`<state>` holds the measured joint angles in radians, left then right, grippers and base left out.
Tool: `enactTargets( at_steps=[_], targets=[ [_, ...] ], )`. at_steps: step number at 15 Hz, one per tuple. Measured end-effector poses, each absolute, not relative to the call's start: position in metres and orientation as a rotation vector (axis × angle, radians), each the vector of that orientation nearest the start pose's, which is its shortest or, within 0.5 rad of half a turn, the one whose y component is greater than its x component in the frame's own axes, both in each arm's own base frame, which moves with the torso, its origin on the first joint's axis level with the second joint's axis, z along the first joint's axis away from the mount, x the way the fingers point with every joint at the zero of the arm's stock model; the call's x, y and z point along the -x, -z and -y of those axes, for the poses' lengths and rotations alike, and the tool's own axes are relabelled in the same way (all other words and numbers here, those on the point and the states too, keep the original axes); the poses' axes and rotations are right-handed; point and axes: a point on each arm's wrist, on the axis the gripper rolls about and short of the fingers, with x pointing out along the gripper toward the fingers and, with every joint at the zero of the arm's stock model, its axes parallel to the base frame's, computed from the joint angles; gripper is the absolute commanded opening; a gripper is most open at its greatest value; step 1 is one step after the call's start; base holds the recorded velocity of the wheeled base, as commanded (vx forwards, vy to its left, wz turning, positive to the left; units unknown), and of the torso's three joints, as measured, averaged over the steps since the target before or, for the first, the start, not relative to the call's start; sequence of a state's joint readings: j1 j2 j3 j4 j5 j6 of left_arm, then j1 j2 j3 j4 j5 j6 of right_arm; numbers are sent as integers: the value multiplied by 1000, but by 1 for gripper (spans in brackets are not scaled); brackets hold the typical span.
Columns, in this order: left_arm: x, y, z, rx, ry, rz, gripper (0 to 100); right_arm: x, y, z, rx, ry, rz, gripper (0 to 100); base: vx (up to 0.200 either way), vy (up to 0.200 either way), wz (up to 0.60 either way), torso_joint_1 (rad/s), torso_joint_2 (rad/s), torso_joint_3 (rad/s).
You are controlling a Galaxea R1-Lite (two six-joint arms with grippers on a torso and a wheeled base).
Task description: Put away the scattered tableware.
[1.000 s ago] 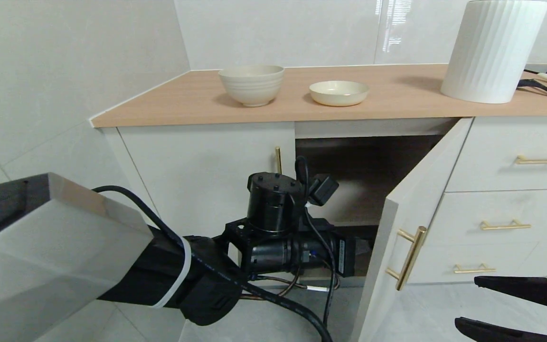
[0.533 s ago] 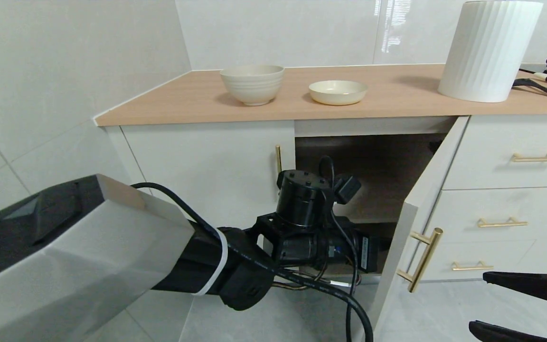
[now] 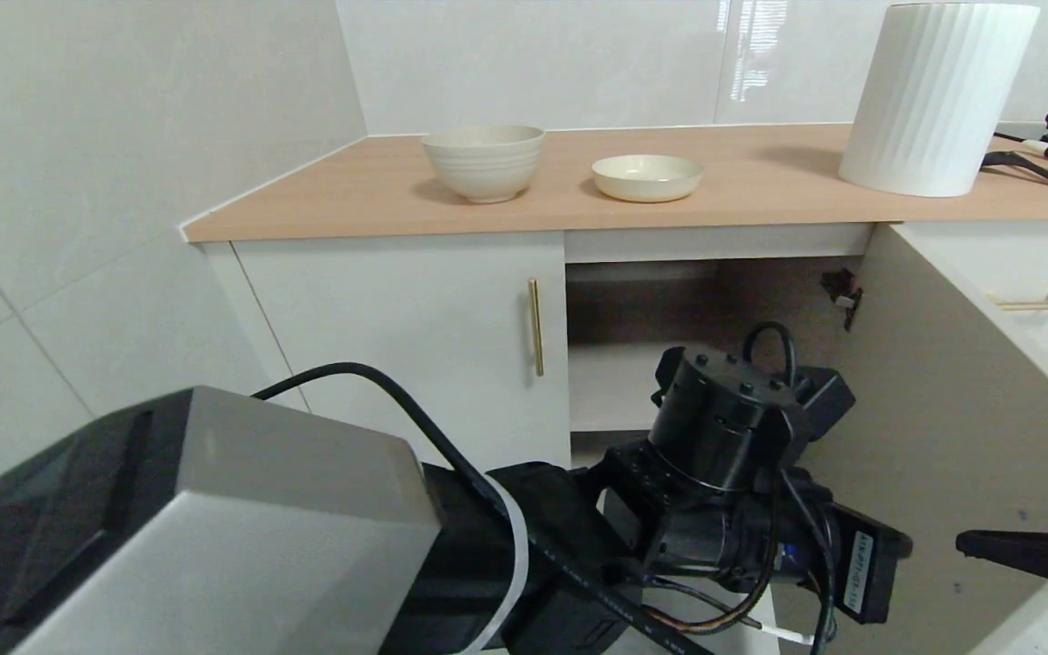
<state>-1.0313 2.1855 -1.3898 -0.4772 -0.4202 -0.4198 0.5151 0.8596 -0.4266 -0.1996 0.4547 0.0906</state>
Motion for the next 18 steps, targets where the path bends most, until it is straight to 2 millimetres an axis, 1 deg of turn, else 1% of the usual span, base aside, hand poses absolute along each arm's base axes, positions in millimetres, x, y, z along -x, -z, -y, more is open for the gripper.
enactTargets(
  at_steps=[1, 2, 3, 4, 6, 8, 10, 12, 13, 14, 16, 18],
  targets=[
    [-223, -144, 381, 238, 1300, -612, 0, -76, -200, -54, -76, -951, -286, 100, 0, 0, 0, 0, 0, 0],
    [-228, -146, 370, 240, 1252, -605, 0, -78, -200, -55, -76, -946, -293, 100, 0, 0, 0, 0, 0, 0],
    [-233, -149, 356, 245, 1204, -601, 0, -81, -200, -57, -76, -937, -304, 100, 0, 0, 0, 0, 0, 0],
    [-237, -152, 338, 247, 1160, -602, 0, -86, -198, -59, -73, -920, -325, 100, 0, 0, 0, 0, 0, 0],
    [-237, -160, 303, 245, 1100, -598, 0, -96, -195, -64, -68, -878, -363, 100, 0, 0, 0, 0, 0, 0],
    [-234, -167, 257, 226, 1032, -581, 0, -110, -197, -70, -89, -844, -396, 100, 0, 0, 0, 0, 0, 0],
    [-226, -177, 212, 212, 962, -544, 0, -125, -200, -76, -101, -826, -410, 100, 0, 0, 0, 0, 0, 0],
    [-215, -188, 168, 219, 883, -489, 0, -144, -211, -84, -104, -814, -376, 100, 0, 0, 0, 0, 0, 0],
    [-207, -190, 148, 214, 844, -464, 0, -154, -219, -88, -106, -810, -356, 100, 0, 0, 0, 0, 0, 0],
    [-196, -188, 129, 194, 810, -450, 0, -166, -225, -92, -106, -790, -342, 100, 0, 0, 0, 0, 0, 0],
    [-181, -183, 102, 159, 750, -421, 0, -184, -226, -95, -104, -715, -350, 100, 0, 0, 0, 0, 0, 0],
    [-175, -186, 86, 158, 703, -388, 0, -192, -220, -97, -95, -656, -377, 100, 0, 0, 0, 0, 0, 0]
  ],
)
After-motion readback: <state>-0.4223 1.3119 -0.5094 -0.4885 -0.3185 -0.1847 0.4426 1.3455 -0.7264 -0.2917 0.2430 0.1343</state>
